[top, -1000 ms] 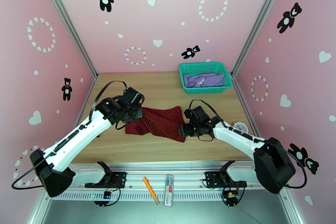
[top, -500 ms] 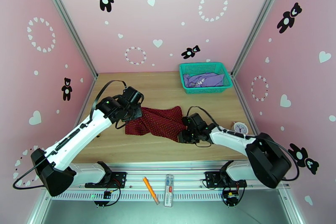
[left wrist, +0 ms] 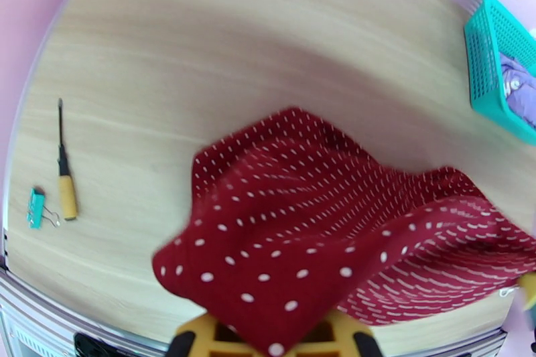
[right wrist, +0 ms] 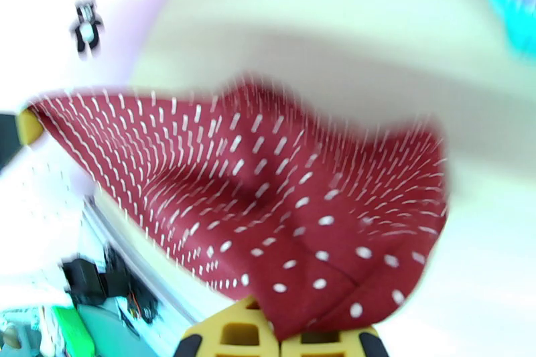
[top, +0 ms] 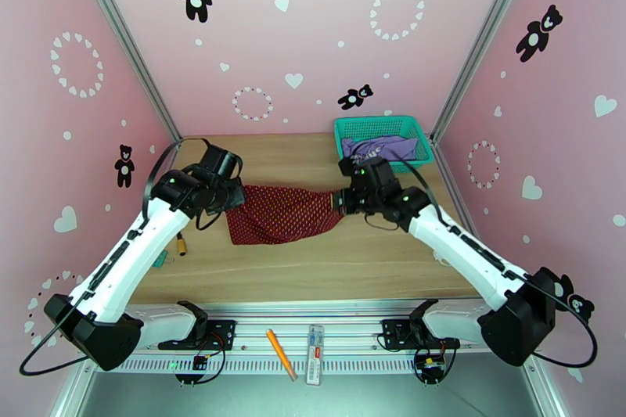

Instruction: Fold and stack the mixed laundry pile

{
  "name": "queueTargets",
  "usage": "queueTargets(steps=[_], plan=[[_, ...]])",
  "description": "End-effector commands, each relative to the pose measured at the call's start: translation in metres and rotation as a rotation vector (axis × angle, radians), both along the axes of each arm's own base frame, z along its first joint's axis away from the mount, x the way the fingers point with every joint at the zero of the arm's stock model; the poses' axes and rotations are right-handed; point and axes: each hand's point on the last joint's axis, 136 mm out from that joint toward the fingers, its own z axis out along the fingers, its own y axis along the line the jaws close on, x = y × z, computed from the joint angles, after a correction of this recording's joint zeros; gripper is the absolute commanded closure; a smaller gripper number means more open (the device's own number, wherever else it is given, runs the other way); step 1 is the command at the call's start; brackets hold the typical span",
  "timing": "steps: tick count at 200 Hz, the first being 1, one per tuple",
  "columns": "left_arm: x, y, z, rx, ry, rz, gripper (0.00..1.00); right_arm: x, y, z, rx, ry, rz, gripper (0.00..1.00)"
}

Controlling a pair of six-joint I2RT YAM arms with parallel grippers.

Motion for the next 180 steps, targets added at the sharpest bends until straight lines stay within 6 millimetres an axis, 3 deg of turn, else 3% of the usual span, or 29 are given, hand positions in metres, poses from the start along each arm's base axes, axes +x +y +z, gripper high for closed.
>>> queueTargets(steps=[1, 30, 53, 60, 70, 89, 116, 144, 180], plan=[[0.019, -0.006, -0.032, 0.006, 0.101, -0.061, 1.0, 0.012, -0.012, -0.055, -0.125, 0.189, 0.016, 1.0], [0.055, -0.006, -0.069, 0.019, 0.172, -0.053, 0.85, 0.055, -0.01, -0.098, -0.162, 0.281, -0.017, 1.0], [0.084, 0.001, -0.082, 0.043, 0.178, -0.033, 0.64, 0.083, -0.006, -0.12, -0.195, 0.306, -0.034, 1.0], [0.093, 0.003, -0.082, 0.053, 0.173, -0.027, 0.55, 0.089, -0.004, -0.124, -0.202, 0.309, -0.037, 1.0], [0.101, 0.006, -0.084, 0.074, 0.176, -0.016, 0.34, 0.098, -0.003, -0.129, -0.213, 0.314, -0.048, 1.0], [0.104, 0.006, -0.085, 0.076, 0.188, -0.008, 0.18, 0.109, 0.0, -0.136, -0.224, 0.324, -0.057, 1.0], [0.076, 0.006, -0.093, 0.022, 0.214, 0.01, 0.15, 0.113, 0.003, -0.139, -0.216, 0.328, -0.059, 1.0], [0.037, 0.009, -0.126, -0.025, 0.271, 0.047, 0.19, 0.112, 0.001, -0.14, -0.23, 0.33, -0.057, 1.0], [0.028, 0.007, -0.155, -0.065, 0.291, 0.085, 0.28, 0.106, 0.0, -0.142, -0.231, 0.338, -0.054, 1.0]])
